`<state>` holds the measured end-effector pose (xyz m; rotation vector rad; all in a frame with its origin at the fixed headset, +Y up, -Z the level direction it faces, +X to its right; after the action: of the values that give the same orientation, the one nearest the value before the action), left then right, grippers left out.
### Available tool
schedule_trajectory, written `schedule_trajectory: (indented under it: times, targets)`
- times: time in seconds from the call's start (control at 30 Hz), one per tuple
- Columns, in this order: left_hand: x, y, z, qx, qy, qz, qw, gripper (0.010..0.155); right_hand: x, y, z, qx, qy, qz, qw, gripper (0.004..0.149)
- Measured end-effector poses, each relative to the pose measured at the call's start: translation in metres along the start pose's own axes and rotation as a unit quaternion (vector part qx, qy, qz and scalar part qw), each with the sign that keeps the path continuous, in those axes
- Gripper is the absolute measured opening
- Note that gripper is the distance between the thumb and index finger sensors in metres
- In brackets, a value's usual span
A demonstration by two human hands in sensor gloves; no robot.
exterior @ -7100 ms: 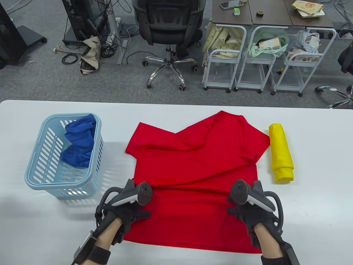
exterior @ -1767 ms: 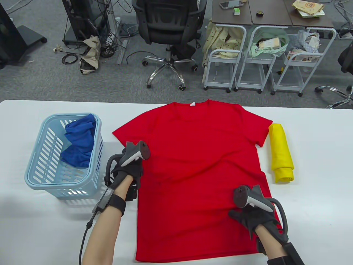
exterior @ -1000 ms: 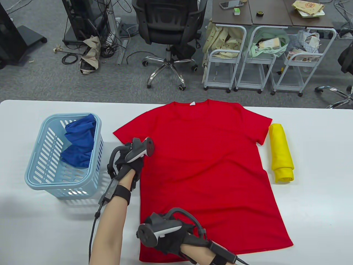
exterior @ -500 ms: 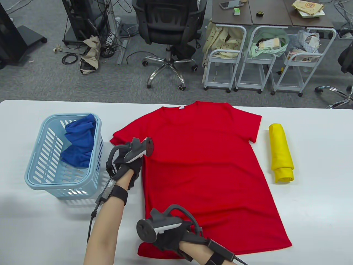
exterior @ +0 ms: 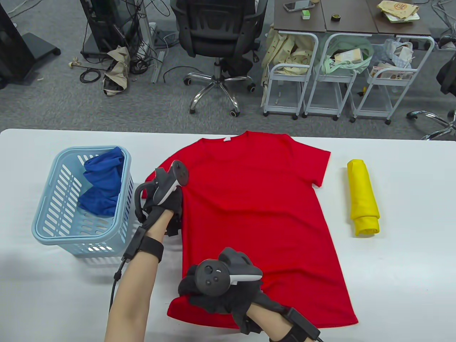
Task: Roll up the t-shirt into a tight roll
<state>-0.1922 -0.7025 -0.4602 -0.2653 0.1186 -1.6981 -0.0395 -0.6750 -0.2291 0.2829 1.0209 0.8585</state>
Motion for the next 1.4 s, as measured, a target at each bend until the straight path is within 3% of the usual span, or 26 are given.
schedule_trajectory:
  times: [0.13, 0.3, 0.63, 0.73, 0.9, 1.0, 1.07, 1.17, 1.27, 1.4]
  targets:
    - [-0.023, -0.005, 0.007, -0.014, 0.029, 0.073, 0.997, 0.043, 0.005, 0.0, 0.003, 0.016, 0.0, -0.028, 0.999, 0.038]
    - [-0.034, 0.015, 0.01, 0.01, 0.031, 0.094, 0.995, 0.043, 0.008, -0.02, 0.024, 0.002, -0.003, -0.048, 0.999, 0.038]
    - [-0.063, 0.125, 0.031, 0.106, 0.046, 0.136, 0.984, 0.043, 0.041, -0.07, 0.121, -0.053, -0.052, -0.068, 0.995, 0.037]
    - [-0.071, 0.16, 0.04, 0.137, 0.034, 0.203, 0.969, 0.043, 0.048, -0.09, 0.156, -0.081, -0.065, -0.073, 0.992, 0.037]
    - [-0.056, 0.211, 0.048, 0.175, -0.018, 0.254, 0.951, 0.044, 0.057, -0.129, 0.212, -0.16, -0.084, -0.085, 0.98, 0.038]
    - [-0.029, 0.235, 0.051, 0.242, -0.11, 0.254, 0.93, 0.067, 0.064, -0.151, 0.247, -0.269, -0.115, -0.055, 0.955, 0.046]
    - [-0.014, 0.238, 0.055, 0.242, -0.121, 0.237, 0.933, 0.07, 0.071, -0.164, 0.268, -0.333, -0.15, -0.049, 0.929, 0.05]
    - [-0.006, 0.232, 0.058, 0.244, -0.115, 0.188, 0.944, 0.07, 0.075, -0.171, 0.275, -0.354, -0.167, -0.059, 0.918, 0.051]
    - [0.0, 0.221, 0.071, 0.268, -0.142, 0.102, 0.947, 0.068, 0.071, -0.176, 0.26, -0.345, -0.156, -0.075, 0.923, 0.053]
    - [0.018, 0.21, 0.097, 0.317, -0.18, -0.02, 0.931, 0.071, 0.06, -0.182, 0.228, -0.344, -0.115, -0.077, 0.929, 0.059]
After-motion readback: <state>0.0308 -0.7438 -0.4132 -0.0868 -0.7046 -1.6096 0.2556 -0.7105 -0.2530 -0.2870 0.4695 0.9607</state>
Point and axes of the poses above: the tracker on the back of each hand, its own y axis roughly to the thumb side, its own z axis roughly from the fingertips to the wrist, x = y × z, the point moved 1 cm from there along -z, roughly from the wrist to the fingertips, and after that the axes turned 13 degrees about -z, right-handed, at the moved point
